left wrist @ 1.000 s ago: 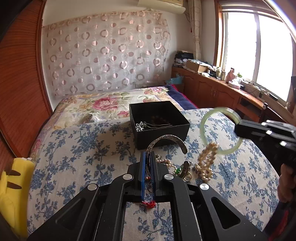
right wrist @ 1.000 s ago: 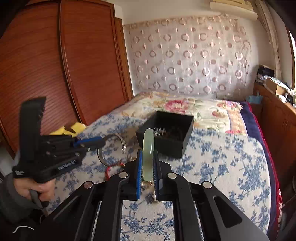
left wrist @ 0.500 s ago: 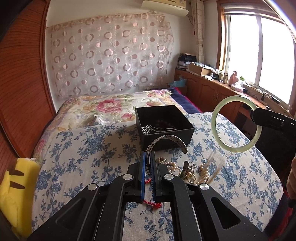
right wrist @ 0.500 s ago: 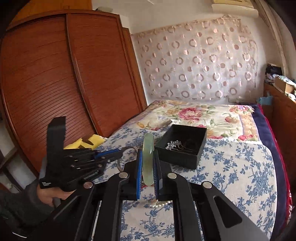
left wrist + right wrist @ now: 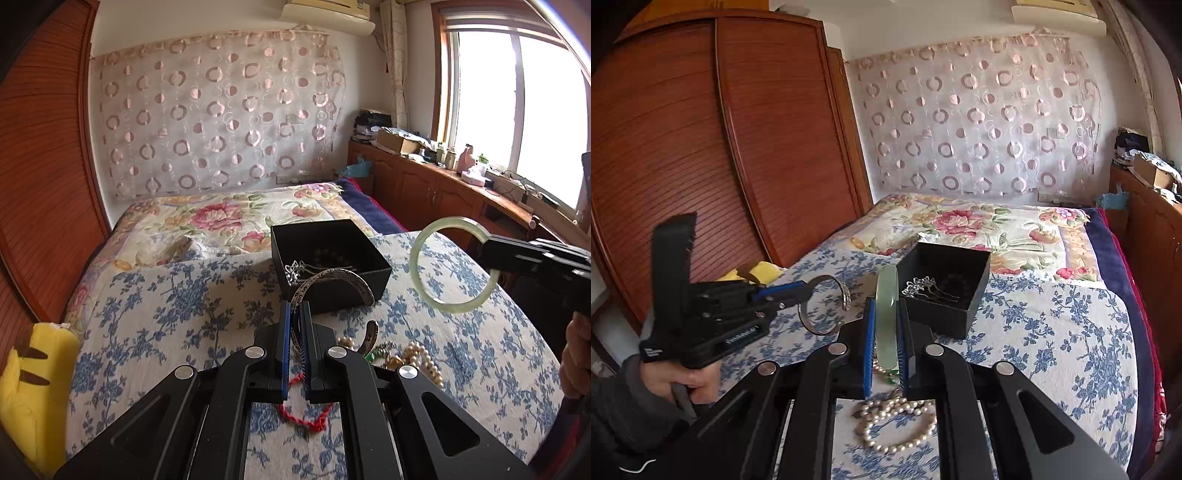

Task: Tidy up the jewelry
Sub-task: 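Carry the silver bangle and jade bangle over the black box with both tools, then lower both bangles into the black box and open both tools, then move both tools back toward the remaining pearl necklaces, then grasp a pearl necklace with the left tool while the right tool grasps another pearl strand, then lift both pearl necklaces and carry them over the black box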

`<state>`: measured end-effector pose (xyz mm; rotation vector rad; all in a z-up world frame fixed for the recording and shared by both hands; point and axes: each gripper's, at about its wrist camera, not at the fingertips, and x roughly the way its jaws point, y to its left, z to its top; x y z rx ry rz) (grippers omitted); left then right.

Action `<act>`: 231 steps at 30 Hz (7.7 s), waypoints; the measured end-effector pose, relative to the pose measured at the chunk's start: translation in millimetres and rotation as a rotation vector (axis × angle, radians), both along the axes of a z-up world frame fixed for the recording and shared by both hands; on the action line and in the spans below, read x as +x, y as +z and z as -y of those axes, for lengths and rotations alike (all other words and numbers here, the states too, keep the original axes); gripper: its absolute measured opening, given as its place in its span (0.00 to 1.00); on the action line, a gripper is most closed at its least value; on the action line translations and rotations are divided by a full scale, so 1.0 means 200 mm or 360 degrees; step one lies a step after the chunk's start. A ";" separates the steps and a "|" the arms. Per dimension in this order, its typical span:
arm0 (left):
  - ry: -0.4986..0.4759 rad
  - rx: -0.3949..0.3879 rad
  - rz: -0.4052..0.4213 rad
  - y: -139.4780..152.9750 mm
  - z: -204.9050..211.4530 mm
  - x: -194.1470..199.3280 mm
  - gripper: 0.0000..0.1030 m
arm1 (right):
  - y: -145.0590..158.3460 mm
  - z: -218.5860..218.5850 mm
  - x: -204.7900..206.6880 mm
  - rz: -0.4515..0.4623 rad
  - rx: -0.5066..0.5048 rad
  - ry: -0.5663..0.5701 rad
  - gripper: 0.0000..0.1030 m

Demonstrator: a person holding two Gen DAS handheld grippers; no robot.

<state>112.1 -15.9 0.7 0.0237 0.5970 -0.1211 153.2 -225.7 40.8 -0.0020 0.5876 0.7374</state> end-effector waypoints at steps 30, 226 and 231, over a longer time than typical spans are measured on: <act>-0.0038 0.0041 -0.0125 -0.07 0.02 0.58 0.04 | -0.33 -0.22 0.76 -0.0031 -0.0292 -0.0039 0.13; -0.0201 -0.0024 0.0225 0.67 0.08 0.48 0.04 | 0.52 -0.08 0.62 0.0409 -0.0229 -0.0022 0.08; -0.0193 -0.0016 0.0194 0.62 0.08 0.60 0.04 | 0.37 -0.12 0.71 0.0333 -0.0295 0.0000 0.08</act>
